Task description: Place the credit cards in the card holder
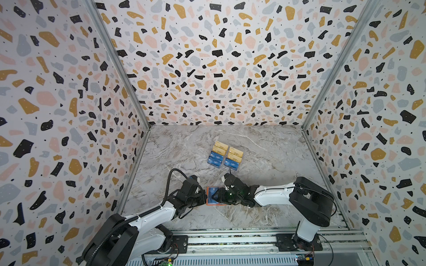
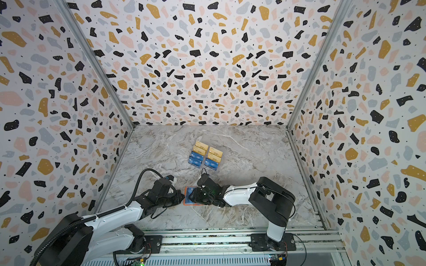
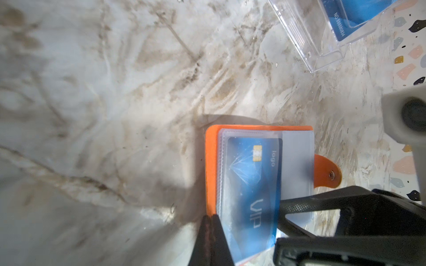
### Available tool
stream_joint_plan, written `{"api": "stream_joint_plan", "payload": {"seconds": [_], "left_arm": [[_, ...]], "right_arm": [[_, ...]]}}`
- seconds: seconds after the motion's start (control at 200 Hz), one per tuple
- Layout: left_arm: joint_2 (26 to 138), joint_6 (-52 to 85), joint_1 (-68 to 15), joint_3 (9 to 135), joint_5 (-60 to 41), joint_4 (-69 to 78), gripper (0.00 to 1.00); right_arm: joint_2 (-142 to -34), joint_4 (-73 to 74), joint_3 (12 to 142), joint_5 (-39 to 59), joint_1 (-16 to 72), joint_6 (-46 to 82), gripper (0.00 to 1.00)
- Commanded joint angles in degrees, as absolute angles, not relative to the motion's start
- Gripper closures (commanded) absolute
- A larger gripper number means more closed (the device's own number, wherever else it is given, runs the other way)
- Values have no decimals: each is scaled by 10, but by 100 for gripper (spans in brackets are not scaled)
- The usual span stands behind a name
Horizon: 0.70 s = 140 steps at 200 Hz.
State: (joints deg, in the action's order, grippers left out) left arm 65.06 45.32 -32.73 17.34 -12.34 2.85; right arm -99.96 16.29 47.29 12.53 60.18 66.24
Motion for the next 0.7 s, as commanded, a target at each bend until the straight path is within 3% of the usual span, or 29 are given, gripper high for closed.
{"api": "stream_joint_plan", "payload": {"seconds": [0.0, 0.415, 0.696], "left_arm": [[650, 460, -330, 166, -142, 59, 100], [664, 455, -330, 177, -140, 60, 100], [667, 448, -329, 194, -121, 24, 100]], "right_arm": [[-1009, 148, 504, 112, 611, 643, 57], [-1040, 116, 534, 140, 611, 595, 56], [-982, 35, 518, 117, 602, 539, 50]]}}
